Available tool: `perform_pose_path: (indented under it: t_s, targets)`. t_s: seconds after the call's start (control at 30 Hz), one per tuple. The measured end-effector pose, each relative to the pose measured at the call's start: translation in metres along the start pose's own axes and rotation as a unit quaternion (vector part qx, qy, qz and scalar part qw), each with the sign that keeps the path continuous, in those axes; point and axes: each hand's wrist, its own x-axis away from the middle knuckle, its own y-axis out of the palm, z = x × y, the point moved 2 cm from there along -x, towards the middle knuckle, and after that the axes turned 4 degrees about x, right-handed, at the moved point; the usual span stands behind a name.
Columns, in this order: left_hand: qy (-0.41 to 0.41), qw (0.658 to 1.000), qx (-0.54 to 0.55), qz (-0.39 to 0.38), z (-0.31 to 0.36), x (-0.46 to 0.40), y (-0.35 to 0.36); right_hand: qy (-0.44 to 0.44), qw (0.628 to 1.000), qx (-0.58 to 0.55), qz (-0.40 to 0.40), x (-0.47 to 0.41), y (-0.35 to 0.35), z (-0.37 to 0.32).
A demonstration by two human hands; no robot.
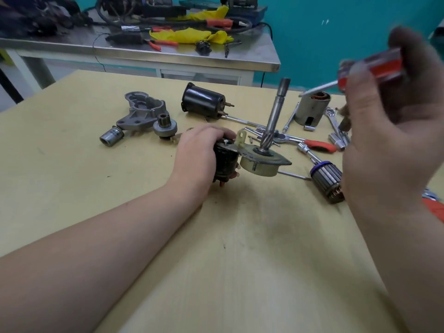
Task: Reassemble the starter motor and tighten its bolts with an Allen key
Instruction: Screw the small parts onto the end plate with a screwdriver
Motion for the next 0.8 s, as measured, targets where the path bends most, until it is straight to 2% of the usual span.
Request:
perform_pose_path:
  t_s: [0.07,0.13,0.23,0.37,0.6,0.8]
  targets:
    - [0.026,0.998,-0.056,-0.028,0.002,0.003,0.002,-0.06,0.996,0.008,-0.063,-0.009,0.01,-0.014]
    - [0.01,0.998,-0.049,-0.047,0.002,0.005,0.004,-0.081,0.986,0.043,-0.142,-0.023,0.022,-0.025]
    - [0.004,0.997,-0.042,-0.068,0.001,0.005,0.005,-0.032,0.961,0.086,-0.261,-0.04,0.044,-0.031]
    - [-0.016,0.998,0.001,-0.064,-0.002,0.001,0.003,0.041,0.927,0.14,-0.345,-0.043,0.064,-0.018]
    - [-0.065,0.995,0.056,-0.047,-0.009,-0.007,0.002,0.075,0.918,0.144,-0.362,-0.039,0.071,-0.004]
    - [-0.032,0.998,0.02,-0.056,-0.009,-0.008,0.001,0.06,0.917,0.156,-0.363,-0.036,0.068,-0.005]
